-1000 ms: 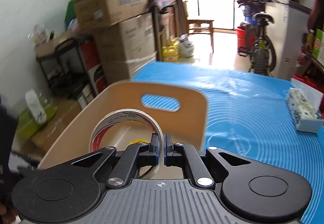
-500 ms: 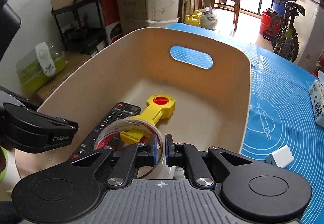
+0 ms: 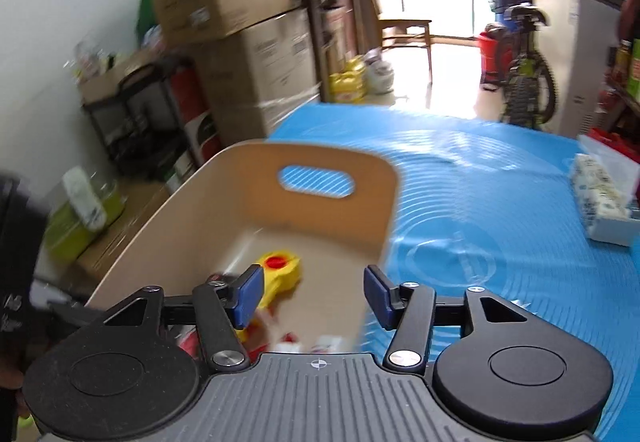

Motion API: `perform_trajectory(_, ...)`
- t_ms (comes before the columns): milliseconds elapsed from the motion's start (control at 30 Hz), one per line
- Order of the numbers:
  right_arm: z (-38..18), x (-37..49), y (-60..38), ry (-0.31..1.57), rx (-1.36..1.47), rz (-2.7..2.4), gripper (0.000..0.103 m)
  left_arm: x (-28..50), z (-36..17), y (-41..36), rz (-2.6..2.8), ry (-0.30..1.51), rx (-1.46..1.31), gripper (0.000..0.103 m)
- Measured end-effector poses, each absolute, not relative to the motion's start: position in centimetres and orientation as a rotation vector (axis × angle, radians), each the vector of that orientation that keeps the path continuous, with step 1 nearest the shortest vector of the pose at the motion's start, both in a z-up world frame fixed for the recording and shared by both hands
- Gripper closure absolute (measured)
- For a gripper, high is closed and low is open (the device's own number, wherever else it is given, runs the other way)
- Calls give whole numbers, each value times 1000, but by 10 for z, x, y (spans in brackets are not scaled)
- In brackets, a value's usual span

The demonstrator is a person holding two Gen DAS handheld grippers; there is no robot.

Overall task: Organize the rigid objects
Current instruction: 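Lift the tape roll into the basket and release it, then grasp the white charger with the right gripper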

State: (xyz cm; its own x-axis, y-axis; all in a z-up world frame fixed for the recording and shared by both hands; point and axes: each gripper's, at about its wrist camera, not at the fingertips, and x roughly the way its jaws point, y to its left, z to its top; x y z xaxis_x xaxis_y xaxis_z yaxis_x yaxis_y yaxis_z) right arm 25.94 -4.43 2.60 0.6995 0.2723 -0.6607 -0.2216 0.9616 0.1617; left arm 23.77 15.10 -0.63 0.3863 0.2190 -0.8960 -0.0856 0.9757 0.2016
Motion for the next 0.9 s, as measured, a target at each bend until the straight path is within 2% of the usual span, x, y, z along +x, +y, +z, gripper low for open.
perform_trajectory(233,11,276,-101,758,113,118,29,238,-6,151,194,1159,129,82)
perform_trajectory(900,-78,299,-149,913,54,42,29,237,-8,150,198,1160,132,82)
